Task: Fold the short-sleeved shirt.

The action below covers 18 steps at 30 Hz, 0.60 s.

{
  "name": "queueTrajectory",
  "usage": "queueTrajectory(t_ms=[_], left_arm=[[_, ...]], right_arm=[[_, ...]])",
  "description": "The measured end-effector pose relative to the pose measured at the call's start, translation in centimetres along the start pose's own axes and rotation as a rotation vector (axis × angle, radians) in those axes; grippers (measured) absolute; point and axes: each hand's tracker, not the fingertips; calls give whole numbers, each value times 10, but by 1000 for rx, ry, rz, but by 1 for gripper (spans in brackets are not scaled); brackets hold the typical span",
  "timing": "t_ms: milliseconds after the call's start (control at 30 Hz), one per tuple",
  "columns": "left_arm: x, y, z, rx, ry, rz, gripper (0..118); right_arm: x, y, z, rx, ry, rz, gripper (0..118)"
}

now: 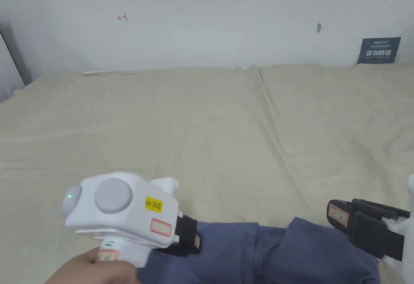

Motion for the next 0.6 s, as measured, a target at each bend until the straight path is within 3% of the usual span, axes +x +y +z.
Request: queueTrajectory(t_ms=[67, 233, 367, 433, 533, 600], left_arm=[[1, -1, -30, -72, -75, -40, 0], [33, -3, -88, -131, -12, -104, 0], [49, -4, -89, -82, -33, -78, 0], [51, -5, -85, -55, -132, -63, 0], [44, -4, -85, -68, -455, 44, 0], [39, -7, -76, -47, -570, 88, 0]], right_arm=[[-2, -1, 1, -4, 2, 5, 0], [-4, -3, 3, -17, -13, 13, 0], [-8, -2, 10, -13, -18, 24, 0], [-9, 0, 10, -12, -17, 26, 0], [-11, 3, 7, -9, -8, 22, 0], [-12, 4, 5, -8, -4, 19, 0]])
